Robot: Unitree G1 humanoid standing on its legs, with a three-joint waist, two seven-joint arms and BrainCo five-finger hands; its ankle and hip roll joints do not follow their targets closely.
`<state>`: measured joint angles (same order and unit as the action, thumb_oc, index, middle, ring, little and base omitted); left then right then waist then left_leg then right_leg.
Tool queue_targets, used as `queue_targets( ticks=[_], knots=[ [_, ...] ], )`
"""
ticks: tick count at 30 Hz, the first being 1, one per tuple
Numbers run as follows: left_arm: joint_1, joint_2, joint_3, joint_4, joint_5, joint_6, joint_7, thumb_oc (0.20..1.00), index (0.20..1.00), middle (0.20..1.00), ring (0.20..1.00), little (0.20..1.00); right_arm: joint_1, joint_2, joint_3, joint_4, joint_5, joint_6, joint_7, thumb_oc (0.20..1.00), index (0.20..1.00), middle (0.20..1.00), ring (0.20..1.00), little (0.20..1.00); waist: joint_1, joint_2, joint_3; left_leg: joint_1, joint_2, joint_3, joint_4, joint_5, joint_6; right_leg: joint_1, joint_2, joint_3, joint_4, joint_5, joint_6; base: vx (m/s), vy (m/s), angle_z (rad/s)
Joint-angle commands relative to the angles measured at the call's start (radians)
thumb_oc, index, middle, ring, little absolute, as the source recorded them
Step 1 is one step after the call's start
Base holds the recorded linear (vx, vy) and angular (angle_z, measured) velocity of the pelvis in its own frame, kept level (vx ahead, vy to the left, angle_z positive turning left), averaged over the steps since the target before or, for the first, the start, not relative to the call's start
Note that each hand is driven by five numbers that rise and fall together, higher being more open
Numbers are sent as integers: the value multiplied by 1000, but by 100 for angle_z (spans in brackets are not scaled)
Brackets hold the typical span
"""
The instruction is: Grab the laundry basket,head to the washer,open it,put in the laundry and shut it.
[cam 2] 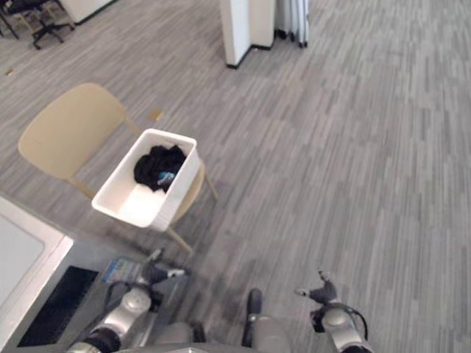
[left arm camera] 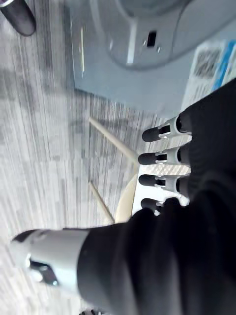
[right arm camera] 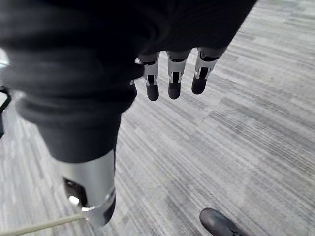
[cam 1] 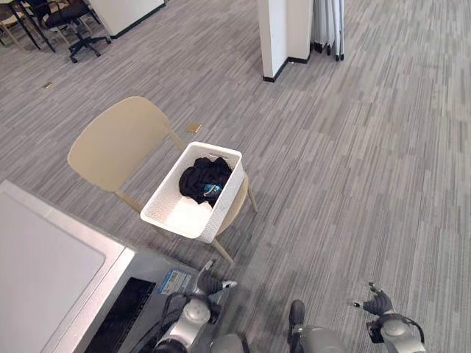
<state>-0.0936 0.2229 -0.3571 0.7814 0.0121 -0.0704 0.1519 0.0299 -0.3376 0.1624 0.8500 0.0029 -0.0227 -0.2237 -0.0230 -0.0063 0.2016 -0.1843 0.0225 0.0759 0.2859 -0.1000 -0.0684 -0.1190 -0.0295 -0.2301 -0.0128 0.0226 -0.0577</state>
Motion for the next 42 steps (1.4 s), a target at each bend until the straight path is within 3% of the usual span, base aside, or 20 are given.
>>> queue_targets(
  ticks=[1,4,8,11,14,15,18,20,21,22,24,25,27,29,31,34,37,39,40,42],
  knots=[
    [-9,-1,-1,-4,-18,-22,10,1000,1000,1000,1000,1000,-49,1,-1,-26,11,-31,-15,1000,1000,1000,1000,1000,26,10,39,1,-86,-17,-87,-13,50,87,1,94,-8,-115,129,269,-26,-54],
    [6,0,6,0,-18,-22,5,1000,1000,1000,1000,1000,-52,2,9,-14,10,-29,-17,1000,1000,1000,1000,1000,54,27,44,-66,-99,-9,-199,102,36,140,53,125,-19,-144,122,254,-15,-45],
    [43,4,26,5,-12,-20,-1,1000,1000,1000,1000,1000,-31,17,17,-46,-7,-30,-6,1000,1000,1000,1000,1000,84,17,31,-61,-80,60,-259,150,57,224,82,141,15,-223,111,359,36,-29],
    [55,12,37,1,-18,-24,-2,1000,1000,1000,1000,1000,-33,25,27,-38,-18,-27,1,1000,1000,1000,1000,1000,96,-8,20,-54,-83,54,-238,135,71,227,65,139,59,-243,120,315,66,-12],
    [64,36,51,-13,-30,-23,-6,1000,1000,1000,1000,1000,-46,36,45,-27,-35,-29,13,1000,1000,1000,1000,1000,128,-45,4,-20,-85,49,-201,82,98,206,31,114,201,-248,159,301,55,-9],
    [60,50,57,-26,-34,-22,-4,1000,1000,1000,1000,1000,-56,35,49,-33,-38,-26,20,1000,1000,1000,1000,1000,127,-55,12,10,-91,33,-183,50,117,159,11,104,348,-205,199,114,47,12],
    [52,68,63,-34,-36,-24,9,1000,1000,1000,1000,1000,-70,32,50,-51,-40,-31,20,1000,1000,1000,1000,1000,123,-55,17,46,-100,0,-172,21,135,97,1,111,482,-132,235,177,10,31],
    [45,73,65,-36,-37,-24,22,1000,1000,1000,1000,1000,-78,33,54,-64,-44,-35,22,1000,1000,1000,1000,1000,116,-39,20,78,-92,-36,-183,14,138,22,-5,110,533,-135,216,223,-50,66],
    [37,68,66,-40,-50,-29,26,1000,1000,1000,1000,1000,-94,30,59,-71,-41,-38,23,1000,1000,1000,1000,1000,113,-25,24,97,-94,-75,-191,12,133,-13,-10,109,450,-178,182,197,-64,77],
    [38,68,66,-40,-50,-29,26,1000,1000,1000,1000,1000,-94,29,60,-71,-41,-38,23,1000,1000,1000,1000,1000,109,-25,28,102,-95,-79,-191,11,133,-7,-12,104,449,-180,182,199,-82,72],
    [32,61,62,-32,-60,-31,25,1000,1000,1000,1000,1000,-102,23,68,-76,-31,-40,21,1000,1000,1000,1000,1000,94,-21,37,121,-110,-129,-193,9,129,-43,23,162,375,-188,163,164,-133,103],
    [20,50,56,-17,-60,-30,24,1000,1000,1000,1000,1000,-96,17,68,-78,-18,-35,20,1000,1000,1000,1000,1000,74,-24,44,125,-142,-223,-177,8,111,-83,87,320,303,-163,164,193,-229,170],
    [12,35,42,1,-58,-31,13,1000,1000,1000,1000,1000,-82,6,70,-73,-21,-35,19,1000,1000,1000,1000,1000,73,-33,41,113,-172,-291,-156,3,96,-53,102,386,232,-147,149,121,-262,377],
    [22,15,31,25,-63,-30,0,1000,1000,1000,1000,1000,-84,2,68,-48,-19,-41,20,1000,1000,1000,1000,1000,79,-32,31,84,-170,-314,-137,12,69,2,59,298,126,-121,131,40,-285,299],
    [37,18,46,34,-86,-24,-14,1000,1000,1000,1000,1000,-95,-10,67,-51,-19,-40,22,1000,1000,1000,1000,1000,85,-29,32,57,-130,-243,-143,15,59,69,20,184,54,-120,129,15,-170,155],
    [54,21,74,23,-114,-20,-5,1000,1000,1000,1000,1000,-83,-14,51,-99,-16,-41,7,1000,1000,1000,1000,1000,64,-33,37,45,-26,1,-150,21,61,106,-19,49,34,-140,134,14,-7,205],
    [57,22,81,21,-118,-19,-5,1000,1000,1000,1000,1000,-79,-13,47,-110,-17,-40,6,1000,1000,1000,1000,1000,58,-35,33,42,-7,36,-162,31,59,106,-26,21,34,-142,135,35,17,91],
    [62,36,97,24,-114,-11,-8,1000,1000,1000,1000,1000,-72,-27,37,-157,-29,-38,-2,1000,1000,1000,1000,1000,48,-46,37,3,39,138,-150,71,41,125,-58,-65,34,-150,137,125,82,102],
    [72,40,106,29,-109,-10,-10,1000,1000,1000,1000,1000,-67,-33,37,-178,-38,-38,1,1000,1000,1000,1000,1000,46,-42,32,37,52,164,-187,49,33,139,-64,-78,48,-172,146,255,189,98],
    [95,50,131,56,-84,-2,-8,1000,1000,1000,1000,1000,-81,-56,52,-226,-92,-37,13,1000,1000,1000,1000,1000,50,-46,17,57,45,143,-192,41,35,160,-78,-103,64,-183,154,281,219,50]
  ],
)
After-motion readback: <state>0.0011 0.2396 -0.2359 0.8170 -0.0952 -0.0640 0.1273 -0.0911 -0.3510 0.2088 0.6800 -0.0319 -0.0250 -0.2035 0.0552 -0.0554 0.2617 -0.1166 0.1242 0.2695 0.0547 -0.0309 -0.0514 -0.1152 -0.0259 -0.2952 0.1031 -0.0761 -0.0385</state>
